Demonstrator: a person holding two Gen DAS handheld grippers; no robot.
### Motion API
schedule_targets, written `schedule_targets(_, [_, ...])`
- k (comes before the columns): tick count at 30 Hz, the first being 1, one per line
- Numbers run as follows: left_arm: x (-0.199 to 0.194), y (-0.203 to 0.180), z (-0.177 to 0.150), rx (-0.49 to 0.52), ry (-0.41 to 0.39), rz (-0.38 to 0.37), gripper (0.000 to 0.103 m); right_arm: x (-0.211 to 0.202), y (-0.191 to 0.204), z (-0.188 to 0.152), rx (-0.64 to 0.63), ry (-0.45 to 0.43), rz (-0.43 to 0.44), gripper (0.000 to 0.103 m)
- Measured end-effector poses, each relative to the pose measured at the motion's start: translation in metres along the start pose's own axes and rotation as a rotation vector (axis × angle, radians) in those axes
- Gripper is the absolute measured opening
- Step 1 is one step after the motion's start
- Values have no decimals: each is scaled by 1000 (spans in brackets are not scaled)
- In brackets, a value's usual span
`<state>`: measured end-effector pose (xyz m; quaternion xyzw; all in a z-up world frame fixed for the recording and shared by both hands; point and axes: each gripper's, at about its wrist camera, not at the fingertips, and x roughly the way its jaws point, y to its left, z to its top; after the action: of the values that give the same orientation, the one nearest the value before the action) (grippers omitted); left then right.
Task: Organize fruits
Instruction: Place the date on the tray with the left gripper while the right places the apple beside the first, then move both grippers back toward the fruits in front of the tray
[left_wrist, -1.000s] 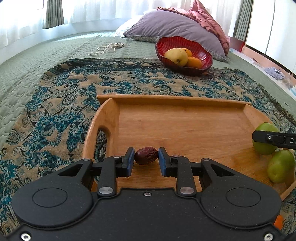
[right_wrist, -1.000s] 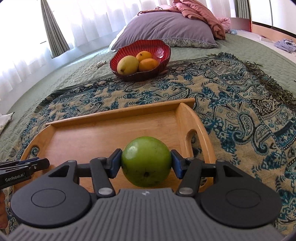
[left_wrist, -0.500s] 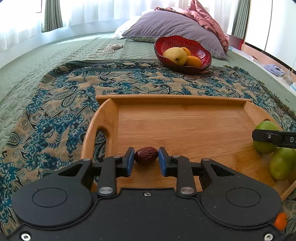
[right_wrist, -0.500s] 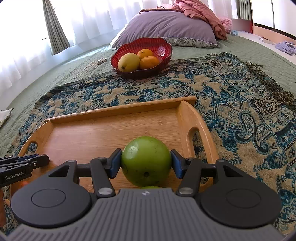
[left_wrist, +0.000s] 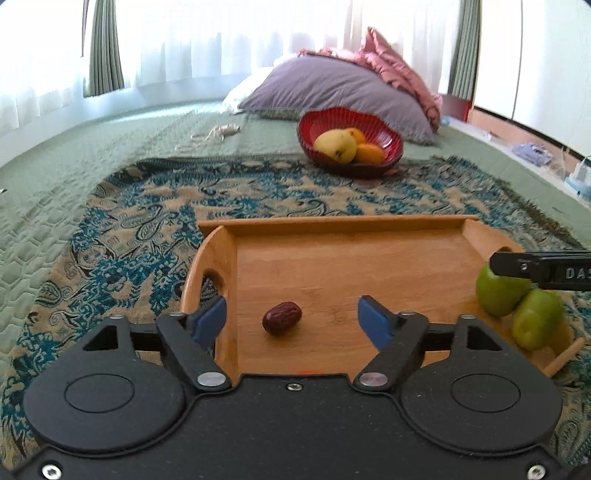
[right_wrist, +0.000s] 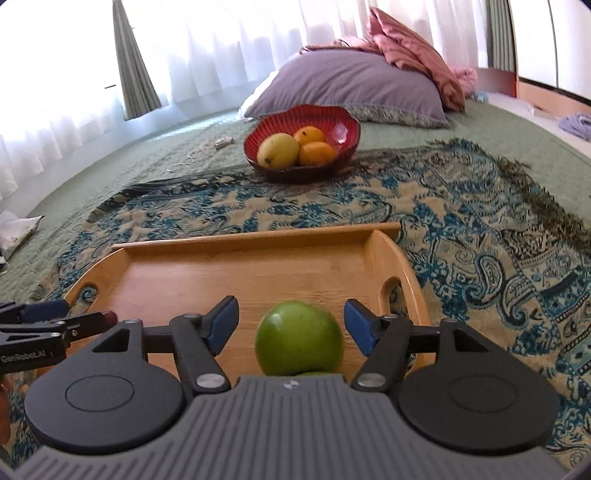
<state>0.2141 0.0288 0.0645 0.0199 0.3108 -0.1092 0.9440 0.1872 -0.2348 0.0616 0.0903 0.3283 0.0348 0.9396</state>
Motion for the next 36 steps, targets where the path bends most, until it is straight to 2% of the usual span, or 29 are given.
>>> schedule_targets(5, [-29, -5, -14, 10, -36, -29, 86, -19, 6, -11, -46, -37, 11, 82])
schedule_targets(19, [-89, -27, -55, 57, -117, -46, 96, -81, 28, -52, -204, -145, 40, 91])
schedule_targets(29, [-98, -40, -83, 113, -104, -38, 98, -101, 37, -88, -318, -160, 9, 94])
schedule_targets(36, [-102, -42, -98, 114, -86, -39, 98, -105, 33, -108, -328, -138, -2, 94])
